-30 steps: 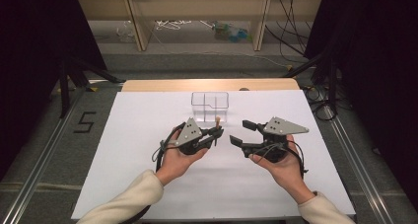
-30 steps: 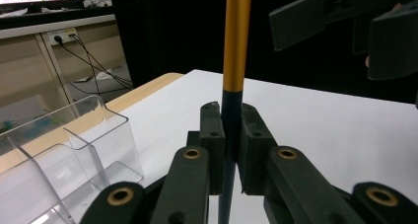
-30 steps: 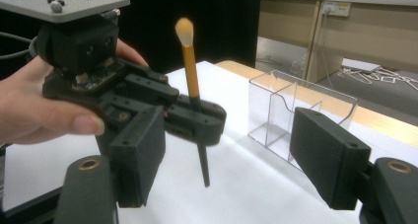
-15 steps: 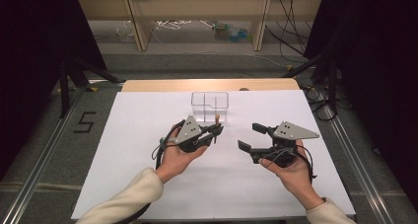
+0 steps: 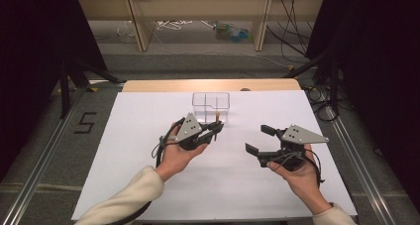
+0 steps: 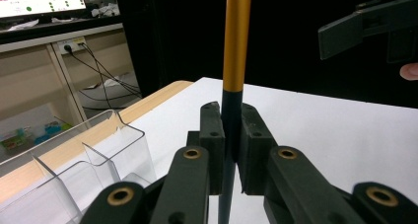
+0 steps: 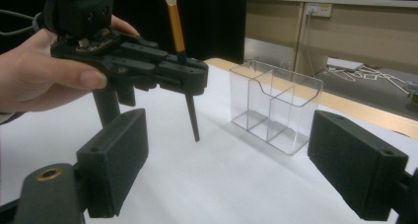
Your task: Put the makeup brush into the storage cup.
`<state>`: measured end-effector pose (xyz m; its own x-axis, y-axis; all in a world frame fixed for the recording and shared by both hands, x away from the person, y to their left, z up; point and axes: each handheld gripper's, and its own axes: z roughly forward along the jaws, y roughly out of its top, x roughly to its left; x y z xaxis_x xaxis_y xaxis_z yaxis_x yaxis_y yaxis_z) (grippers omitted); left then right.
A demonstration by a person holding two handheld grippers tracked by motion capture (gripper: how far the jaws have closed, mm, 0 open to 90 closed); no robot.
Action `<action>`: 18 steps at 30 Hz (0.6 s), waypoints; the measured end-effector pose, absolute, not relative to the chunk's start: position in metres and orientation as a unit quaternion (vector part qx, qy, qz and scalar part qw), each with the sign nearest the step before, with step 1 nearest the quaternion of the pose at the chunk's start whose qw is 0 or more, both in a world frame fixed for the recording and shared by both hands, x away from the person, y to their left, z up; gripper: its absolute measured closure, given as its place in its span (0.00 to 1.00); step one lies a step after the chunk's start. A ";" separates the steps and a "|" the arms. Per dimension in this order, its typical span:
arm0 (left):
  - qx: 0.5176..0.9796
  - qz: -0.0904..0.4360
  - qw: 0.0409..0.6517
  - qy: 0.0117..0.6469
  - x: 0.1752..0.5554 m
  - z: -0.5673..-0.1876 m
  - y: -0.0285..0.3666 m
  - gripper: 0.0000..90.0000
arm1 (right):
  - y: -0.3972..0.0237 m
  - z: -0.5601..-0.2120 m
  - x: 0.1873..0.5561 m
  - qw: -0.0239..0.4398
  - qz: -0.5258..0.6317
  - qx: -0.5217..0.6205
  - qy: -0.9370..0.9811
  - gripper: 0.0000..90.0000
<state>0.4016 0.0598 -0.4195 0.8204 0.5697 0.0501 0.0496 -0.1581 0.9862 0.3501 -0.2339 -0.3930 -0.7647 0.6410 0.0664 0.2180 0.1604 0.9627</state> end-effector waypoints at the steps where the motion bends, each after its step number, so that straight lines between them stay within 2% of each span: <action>1: 0.731 0.213 0.613 0.210 0.402 -0.419 0.060 0.92 | -0.235 -0.394 0.350 0.181 0.582 0.290 0.738 0.18; 7: 0.730 0.214 0.614 0.209 0.404 -0.418 0.059 0.92 | -0.242 -0.395 0.347 0.197 0.579 0.288 0.737 0.18; 12: 0.729 0.217 0.614 0.209 0.406 -0.415 0.059 0.92 | -0.245 -0.396 0.344 0.189 0.581 0.296 0.735 0.18; 16: 0.729 0.218 0.615 0.208 0.408 -0.412 0.059 0.92 | -0.249 -0.396 0.344 0.203 0.579 0.293 0.733 0.18; 18: 0.728 0.221 0.615 0.207 0.409 -0.411 0.060 0.92 | -0.250 -0.396 0.342 0.193 0.578 0.296 0.736 0.18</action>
<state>0.4093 0.0599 -0.4108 0.8171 0.5727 0.0668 0.0300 -0.1580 0.9870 0.3420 -0.2503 -0.3960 -0.7502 0.6587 0.0585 0.2127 0.1566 0.9645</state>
